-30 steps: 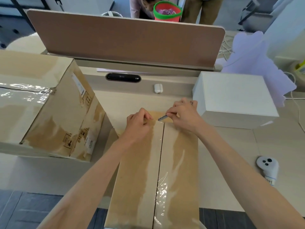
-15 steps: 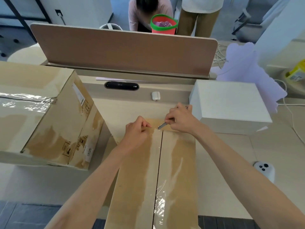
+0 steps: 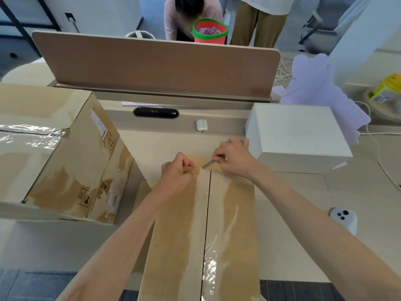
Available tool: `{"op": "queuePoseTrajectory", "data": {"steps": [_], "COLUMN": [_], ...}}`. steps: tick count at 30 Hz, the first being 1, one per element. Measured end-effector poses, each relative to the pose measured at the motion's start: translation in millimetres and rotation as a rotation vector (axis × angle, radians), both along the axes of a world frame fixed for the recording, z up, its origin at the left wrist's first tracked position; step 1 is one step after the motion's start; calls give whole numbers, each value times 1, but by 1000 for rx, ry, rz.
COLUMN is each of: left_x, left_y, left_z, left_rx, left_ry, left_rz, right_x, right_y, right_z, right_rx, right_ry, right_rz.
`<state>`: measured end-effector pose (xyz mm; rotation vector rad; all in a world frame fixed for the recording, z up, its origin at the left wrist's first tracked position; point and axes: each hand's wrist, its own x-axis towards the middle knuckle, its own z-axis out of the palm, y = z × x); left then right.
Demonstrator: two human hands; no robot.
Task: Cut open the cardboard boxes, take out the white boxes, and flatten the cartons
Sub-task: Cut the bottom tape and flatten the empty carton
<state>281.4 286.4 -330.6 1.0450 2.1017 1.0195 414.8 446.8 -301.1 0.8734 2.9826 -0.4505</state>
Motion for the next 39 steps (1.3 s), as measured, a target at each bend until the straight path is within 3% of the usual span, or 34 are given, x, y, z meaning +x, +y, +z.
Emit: {"op": "queuePoseTrajectory", "data": {"steps": [14, 39], "left_x": [2, 6], "left_y": [-1, -3], "left_z": [-5, -4], "left_rx": [-23, -49], "left_ry": [-2, -41], "left_rz": [11, 15], "right_x": [-3, 4], "right_y": [2, 0], "right_z": [3, 14], "right_rx": [-120, -83], "right_ry": [-70, -134], "right_rz": [-55, 0]}}
